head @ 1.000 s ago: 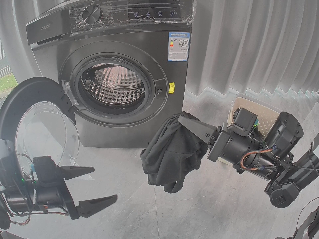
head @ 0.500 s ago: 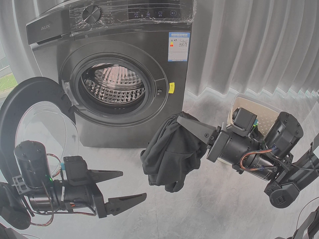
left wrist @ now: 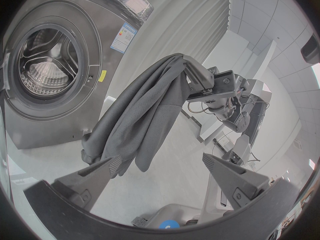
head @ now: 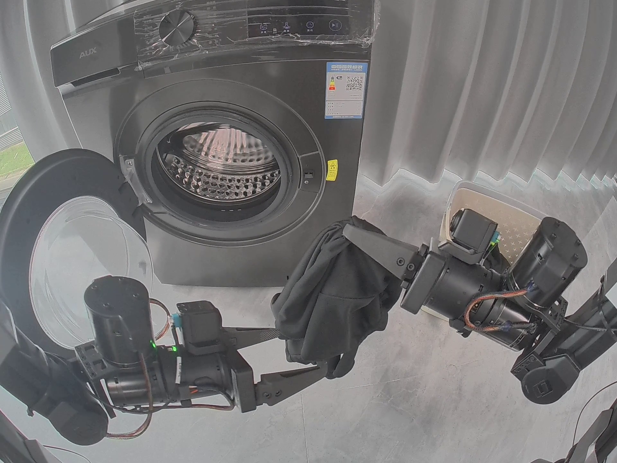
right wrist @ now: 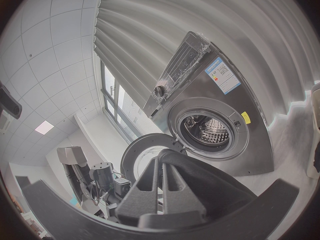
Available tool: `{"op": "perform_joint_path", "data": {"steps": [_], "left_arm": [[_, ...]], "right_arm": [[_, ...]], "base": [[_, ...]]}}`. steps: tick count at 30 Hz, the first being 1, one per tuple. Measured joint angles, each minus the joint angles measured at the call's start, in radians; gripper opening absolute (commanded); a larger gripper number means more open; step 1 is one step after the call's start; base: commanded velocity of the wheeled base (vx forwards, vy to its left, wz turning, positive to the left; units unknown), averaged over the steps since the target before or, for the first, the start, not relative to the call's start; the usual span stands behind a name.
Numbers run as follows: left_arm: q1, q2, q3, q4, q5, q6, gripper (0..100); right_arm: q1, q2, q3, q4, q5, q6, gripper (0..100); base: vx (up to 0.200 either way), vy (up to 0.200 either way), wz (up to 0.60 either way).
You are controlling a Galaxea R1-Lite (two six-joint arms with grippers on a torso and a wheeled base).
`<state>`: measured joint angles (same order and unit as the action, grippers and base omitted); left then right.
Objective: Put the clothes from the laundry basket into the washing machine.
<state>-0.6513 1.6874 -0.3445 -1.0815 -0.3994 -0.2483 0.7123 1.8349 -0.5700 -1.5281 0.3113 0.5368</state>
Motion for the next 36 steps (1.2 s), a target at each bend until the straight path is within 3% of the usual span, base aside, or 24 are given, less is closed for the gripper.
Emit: {"op": "perform_joint_path", "data": {"steps": [8,15,22,31,36], "left_arm": [[-0.017,0.140,-0.012,-0.198,0.004,-0.055,100],[-0.023,0.253,-0.036,-0.312,0.005,-0.070,100],[-0.030,0.307,-0.036,-0.372,0.003,-0.119,100],[-0.067,0.324,-0.026,-0.407,-0.006,-0.130,100],[-0.094,0.331,-0.038,-0.444,-0.005,-0.155,100]], "right_arm": [[0.001,0.000,0.003,-0.004,0.000,0.000,0],[0.001,0.000,0.004,-0.005,0.000,0.000,0],[0.001,0.001,0.004,-0.005,-0.002,0.000,0],[0.000,0.004,0.003,-0.006,-0.010,0.000,0],[0.000,0.004,0.006,-0.006,-0.010,0.000,0]], "base": [[0.000,0.000,0.00],[0.000,0.000,0.00],[0.000,0.000,0.00],[0.000,0.000,0.00],[0.000,0.000,0.00]]}}
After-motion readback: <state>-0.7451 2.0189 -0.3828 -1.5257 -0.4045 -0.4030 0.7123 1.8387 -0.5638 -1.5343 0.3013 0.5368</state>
